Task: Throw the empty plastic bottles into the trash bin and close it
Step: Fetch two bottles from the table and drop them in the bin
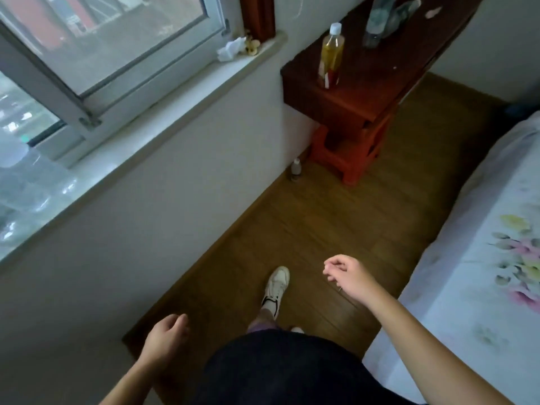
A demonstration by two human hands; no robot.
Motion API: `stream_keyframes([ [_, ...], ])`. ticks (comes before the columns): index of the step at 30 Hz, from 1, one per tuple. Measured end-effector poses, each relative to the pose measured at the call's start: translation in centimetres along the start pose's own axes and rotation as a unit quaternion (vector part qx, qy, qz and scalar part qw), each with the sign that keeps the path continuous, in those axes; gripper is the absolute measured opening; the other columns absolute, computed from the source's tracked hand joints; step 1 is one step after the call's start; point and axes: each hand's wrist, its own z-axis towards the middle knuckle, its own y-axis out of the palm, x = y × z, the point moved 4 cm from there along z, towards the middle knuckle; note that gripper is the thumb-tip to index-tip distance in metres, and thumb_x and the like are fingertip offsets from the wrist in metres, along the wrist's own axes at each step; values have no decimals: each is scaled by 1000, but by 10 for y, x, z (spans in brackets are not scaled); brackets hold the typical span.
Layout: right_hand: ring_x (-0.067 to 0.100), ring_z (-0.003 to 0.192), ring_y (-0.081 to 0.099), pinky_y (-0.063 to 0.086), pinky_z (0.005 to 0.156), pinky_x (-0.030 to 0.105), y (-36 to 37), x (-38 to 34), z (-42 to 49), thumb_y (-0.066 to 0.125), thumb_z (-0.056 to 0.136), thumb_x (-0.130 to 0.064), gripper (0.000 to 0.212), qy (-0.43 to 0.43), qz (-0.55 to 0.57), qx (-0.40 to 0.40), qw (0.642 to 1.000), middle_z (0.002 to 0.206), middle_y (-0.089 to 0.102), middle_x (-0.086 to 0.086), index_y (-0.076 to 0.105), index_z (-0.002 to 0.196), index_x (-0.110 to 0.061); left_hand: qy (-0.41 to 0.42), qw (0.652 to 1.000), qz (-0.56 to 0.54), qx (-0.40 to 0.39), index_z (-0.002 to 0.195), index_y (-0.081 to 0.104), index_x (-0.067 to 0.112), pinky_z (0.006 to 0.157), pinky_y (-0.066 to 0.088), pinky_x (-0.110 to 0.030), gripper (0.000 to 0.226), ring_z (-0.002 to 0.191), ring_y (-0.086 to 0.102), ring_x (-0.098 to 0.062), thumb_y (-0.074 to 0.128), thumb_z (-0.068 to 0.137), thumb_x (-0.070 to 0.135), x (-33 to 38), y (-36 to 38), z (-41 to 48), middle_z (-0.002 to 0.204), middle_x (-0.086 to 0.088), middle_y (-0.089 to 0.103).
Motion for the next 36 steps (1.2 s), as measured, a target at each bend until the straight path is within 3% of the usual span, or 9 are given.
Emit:
stream_keyframes([
  [4, 12, 91, 69, 57, 85, 33, -38, 8, 27, 59, 96, -32, 12, 54, 34, 45, 997, 95, 74, -6, 68, 101, -27, 36, 999, 22, -26, 89, 71, 4, 54, 47, -32, 30, 63, 64, -23, 54, 102, 25, 93, 13, 60, 80, -13, 74],
  [9, 19, 89, 69, 55, 86, 38, -87, 48, 29, 57, 97, -26, 11, 155, 105, 143, 972, 94, 73, 2, 67, 96, -21, 100, 984, 114, -90, 83, 74, 11, 69, 56, -39, 33, 70, 72, -28, 54, 101, 30, 222, 55, 124, 77, -10, 77],
  [12, 27, 91, 70, 54, 90, 42, -112, 75, 13, 54, 100, -16, 15, 203, 155, 204, 945, 93, 72, 5, 67, 102, -9, 160, 959, 182, -147, 90, 72, 13, 69, 56, -37, 28, 75, 72, -27, 53, 102, 31, 315, 102, 135, 82, -10, 76],
  [15, 24, 88, 70, 53, 73, 29, -132, 95, -13, 54, 99, -12, 14, 234, 194, 267, 914, 92, 71, 5, 68, 99, -9, 221, 921, 240, -212, 89, 70, 18, 59, 49, -31, 24, 73, 70, -24, 54, 102, 31, 395, 159, 126, 84, -10, 74],
  [17, 20, 86, 67, 48, 68, 24, -145, 107, -24, 54, 98, -10, 15, 246, 209, 292, 900, 92, 70, 4, 69, 95, -11, 264, 893, 273, -243, 88, 69, 21, 64, 48, -33, 24, 76, 69, -25, 52, 102, 30, 439, 198, 117, 83, -8, 73],
  [22, 28, 92, 67, 53, 87, 44, -186, 145, -16, 54, 98, -15, 21, 274, 248, 299, 880, 94, 71, 10, 71, 86, -12, 309, 848, 324, -284, 93, 68, 24, 71, 49, -34, 22, 83, 71, -24, 48, 103, 26, 517, 284, 98, 89, -5, 74],
  [27, 25, 84, 69, 52, 75, 34, -278, 151, 24, 53, 97, -12, 21, 262, 282, 289, 877, 94, 72, 15, 71, 90, -2, 288, 867, 320, -251, 89, 70, 19, 70, 48, -34, 26, 82, 70, -29, 49, 102, 27, 562, 334, 91, 85, -10, 74],
  [30, 23, 87, 68, 54, 80, 35, -346, 134, 60, 56, 95, -13, 17, 221, 261, 258, 904, 94, 71, 11, 72, 91, -7, 275, 881, 311, -225, 89, 70, 16, 67, 49, -34, 27, 83, 71, -32, 49, 103, 27, 584, 353, 87, 87, -11, 74],
  [36, 11, 80, 68, 47, 69, 23, -476, 93, 123, 59, 93, -17, 13, 139, 200, 249, 937, 91, 72, 3, 72, 96, -14, 244, 907, 284, -190, 84, 70, 22, 63, 48, -35, 25, 78, 73, -30, 51, 102, 25, 619, 390, 82, 82, -7, 75],
])
